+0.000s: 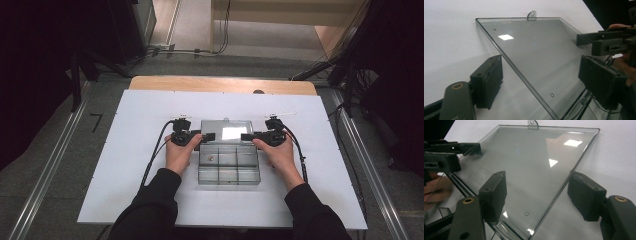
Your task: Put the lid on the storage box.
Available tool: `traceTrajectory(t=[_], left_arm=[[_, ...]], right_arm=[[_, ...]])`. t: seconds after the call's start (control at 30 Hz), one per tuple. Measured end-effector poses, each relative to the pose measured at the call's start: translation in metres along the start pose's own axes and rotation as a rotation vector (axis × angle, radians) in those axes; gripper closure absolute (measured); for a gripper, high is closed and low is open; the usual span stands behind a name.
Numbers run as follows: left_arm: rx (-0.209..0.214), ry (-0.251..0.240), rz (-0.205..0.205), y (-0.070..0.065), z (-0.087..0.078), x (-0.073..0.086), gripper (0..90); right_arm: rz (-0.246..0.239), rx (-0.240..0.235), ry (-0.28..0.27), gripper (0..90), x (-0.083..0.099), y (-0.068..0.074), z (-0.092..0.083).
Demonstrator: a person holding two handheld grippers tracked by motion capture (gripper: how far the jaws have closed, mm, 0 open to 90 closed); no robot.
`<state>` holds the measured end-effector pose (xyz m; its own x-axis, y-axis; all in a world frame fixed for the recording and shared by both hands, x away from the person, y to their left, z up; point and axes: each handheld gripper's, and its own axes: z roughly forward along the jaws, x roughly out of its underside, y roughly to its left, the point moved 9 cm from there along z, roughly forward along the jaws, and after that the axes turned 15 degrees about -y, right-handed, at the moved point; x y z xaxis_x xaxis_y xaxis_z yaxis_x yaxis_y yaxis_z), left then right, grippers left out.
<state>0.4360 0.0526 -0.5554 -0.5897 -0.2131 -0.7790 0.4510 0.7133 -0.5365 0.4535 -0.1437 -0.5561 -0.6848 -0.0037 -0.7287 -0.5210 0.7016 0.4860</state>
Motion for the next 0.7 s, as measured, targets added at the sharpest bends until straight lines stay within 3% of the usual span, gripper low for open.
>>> traceTrajectory(t=[0.13, 0.33, 0.57, 0.7], left_arm=[[-0.007, 0.007, 0.007, -0.001, 0.001, 0.002, 30.8], [0.005, -0.004, 0.019, -0.003, 0.000, 0.000, 36.7], [0.011, -0.036, 0.048, -0.006, -0.006, -0.008, 48.0], [0.013, -0.063, 0.067, -0.008, -0.011, -0.013, 54.6]], right_arm=[[0.005, -0.001, -0.005, 31.9, 0.000, 0.000, 0.000], [-0.003, -0.005, -0.014, 35.6, -0.002, 0.001, -0.001], [-0.016, -0.017, -0.044, 45.1, -0.008, 0.005, -0.007], [-0.060, -0.025, -0.064, 48.8, -0.011, 0.008, -0.011]])
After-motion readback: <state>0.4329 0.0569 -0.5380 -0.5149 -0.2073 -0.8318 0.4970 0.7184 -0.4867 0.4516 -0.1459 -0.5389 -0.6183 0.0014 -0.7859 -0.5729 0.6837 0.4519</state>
